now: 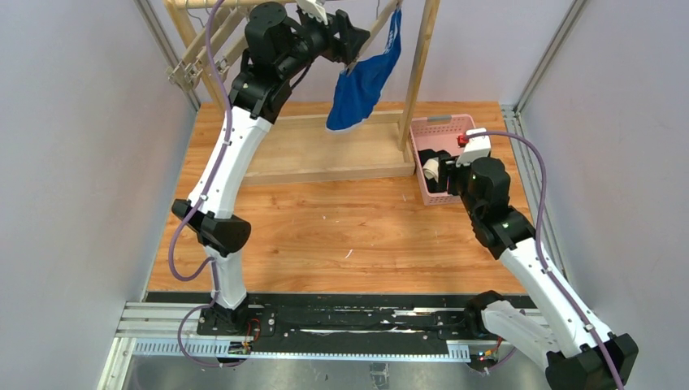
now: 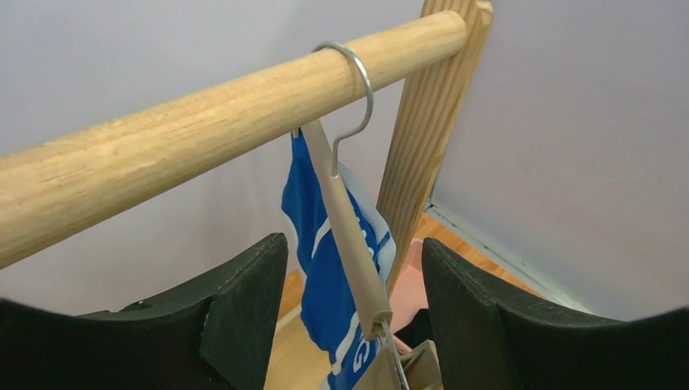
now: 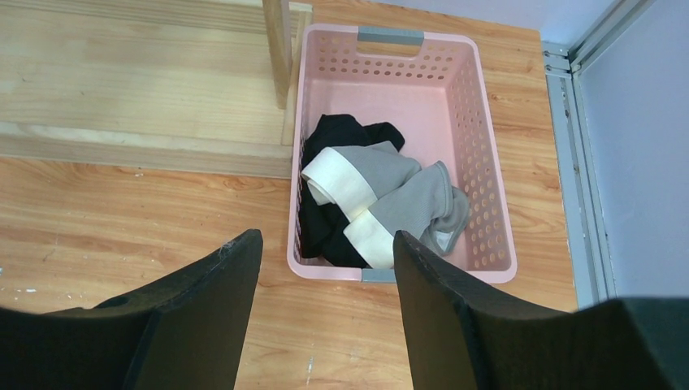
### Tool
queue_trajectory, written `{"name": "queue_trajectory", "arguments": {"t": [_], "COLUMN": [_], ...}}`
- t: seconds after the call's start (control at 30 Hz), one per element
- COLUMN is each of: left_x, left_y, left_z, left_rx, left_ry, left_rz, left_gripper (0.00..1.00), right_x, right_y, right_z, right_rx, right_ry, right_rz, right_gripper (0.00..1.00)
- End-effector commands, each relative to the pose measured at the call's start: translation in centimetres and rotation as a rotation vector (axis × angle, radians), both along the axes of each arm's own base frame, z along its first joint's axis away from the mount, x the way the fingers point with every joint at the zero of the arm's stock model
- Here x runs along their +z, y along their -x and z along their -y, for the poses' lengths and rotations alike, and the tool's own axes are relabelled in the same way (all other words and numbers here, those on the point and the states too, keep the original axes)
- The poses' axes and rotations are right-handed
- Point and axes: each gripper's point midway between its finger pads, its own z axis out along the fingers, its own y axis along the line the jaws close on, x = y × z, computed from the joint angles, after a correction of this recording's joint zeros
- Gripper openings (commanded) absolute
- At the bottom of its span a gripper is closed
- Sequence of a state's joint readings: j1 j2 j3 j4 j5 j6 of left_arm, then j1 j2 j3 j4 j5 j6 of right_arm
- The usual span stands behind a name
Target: Remove the underwear clipped to the hanger
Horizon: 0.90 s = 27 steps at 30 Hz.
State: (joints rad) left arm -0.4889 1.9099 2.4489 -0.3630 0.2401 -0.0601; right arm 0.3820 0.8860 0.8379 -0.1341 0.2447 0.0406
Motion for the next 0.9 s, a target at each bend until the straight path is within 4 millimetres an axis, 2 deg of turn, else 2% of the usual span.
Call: {"name": "queue_trajectory", "arguments": {"t": [0.0,0.2,0.47,0.87], "left_x": [1.5,1.2,-2.7,-4.8], "left_y": [0.2,-0.5,-2.2,-2.9], "left_z": [-0.1,0.1,0.8,0.8], "left_rx": [0.016,0.028,0.043,0.056], "left_ry": [0.016,0.009,-0.071,-0.123], "left_rz": [0.046,0.055,-0.016,-0.039], "left_gripper": [0.70,0.68,0.64,0.58], "right_x": [-1.0,-1.6,-1.9,-1.8], "right_y": [0.6,0.8,0.8,0.8], "right_z": [-0.4,-0.8,-1.9,-2.3], "right_rx": [0.028,0.049,0.094,0.112], "right_ry": [0.040,0.038,0.039,0.044], "right_rz": [-0.021,-0.024,-0.032,-0.014], "right_gripper": [0.62,0.62,0.62,0.62]}}
